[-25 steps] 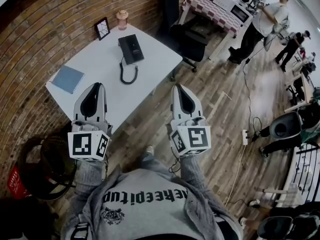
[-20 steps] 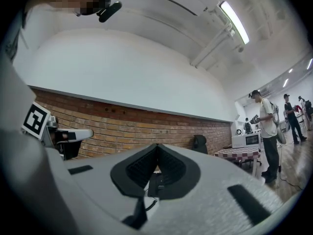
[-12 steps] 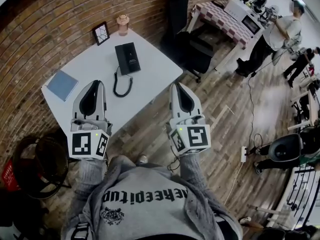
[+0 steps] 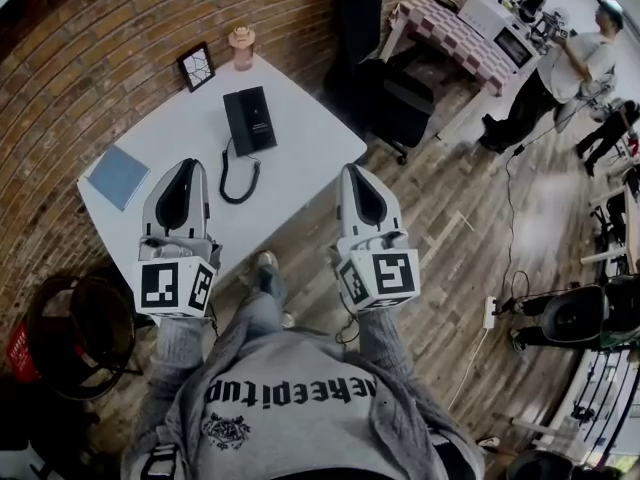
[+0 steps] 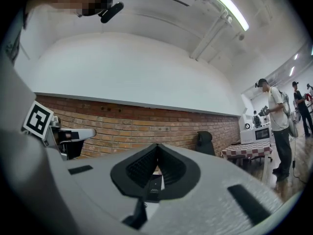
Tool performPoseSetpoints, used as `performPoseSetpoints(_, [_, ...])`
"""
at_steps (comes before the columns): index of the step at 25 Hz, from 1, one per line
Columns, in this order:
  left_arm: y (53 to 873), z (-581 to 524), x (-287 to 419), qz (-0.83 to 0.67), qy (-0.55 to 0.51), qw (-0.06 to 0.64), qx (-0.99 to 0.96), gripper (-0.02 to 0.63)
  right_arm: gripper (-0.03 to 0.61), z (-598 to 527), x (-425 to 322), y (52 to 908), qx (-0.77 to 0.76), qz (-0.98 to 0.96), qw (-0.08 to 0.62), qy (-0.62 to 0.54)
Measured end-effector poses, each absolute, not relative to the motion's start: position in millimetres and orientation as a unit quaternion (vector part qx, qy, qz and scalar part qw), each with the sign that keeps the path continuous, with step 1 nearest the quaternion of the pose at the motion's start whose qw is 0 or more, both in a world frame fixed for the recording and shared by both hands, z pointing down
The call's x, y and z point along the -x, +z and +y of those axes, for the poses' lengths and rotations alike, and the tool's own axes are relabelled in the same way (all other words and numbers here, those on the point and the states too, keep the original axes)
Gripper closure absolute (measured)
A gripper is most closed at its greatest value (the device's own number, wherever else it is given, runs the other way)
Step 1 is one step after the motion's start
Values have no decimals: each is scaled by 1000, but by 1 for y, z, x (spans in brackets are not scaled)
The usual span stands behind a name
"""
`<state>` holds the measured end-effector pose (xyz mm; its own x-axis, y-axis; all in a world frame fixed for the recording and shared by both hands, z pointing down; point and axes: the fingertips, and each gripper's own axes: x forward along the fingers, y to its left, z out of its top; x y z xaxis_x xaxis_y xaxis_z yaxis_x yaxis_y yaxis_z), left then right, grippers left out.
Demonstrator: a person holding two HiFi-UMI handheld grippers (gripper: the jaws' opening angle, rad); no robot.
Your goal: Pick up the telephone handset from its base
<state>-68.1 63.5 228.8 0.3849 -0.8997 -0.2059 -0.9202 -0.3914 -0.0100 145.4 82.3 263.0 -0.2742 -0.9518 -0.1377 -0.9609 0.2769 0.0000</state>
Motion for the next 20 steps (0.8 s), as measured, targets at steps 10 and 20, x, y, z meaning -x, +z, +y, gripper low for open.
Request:
performPoseSetpoints(10, [230,-13,47,547,88,56,831,588,574,9,-168,261,604,794,50,45])
performPoseSetpoints(20, [226,-85,51,558,87,55,823,588,574,-69,-162,252,589,805,45,48])
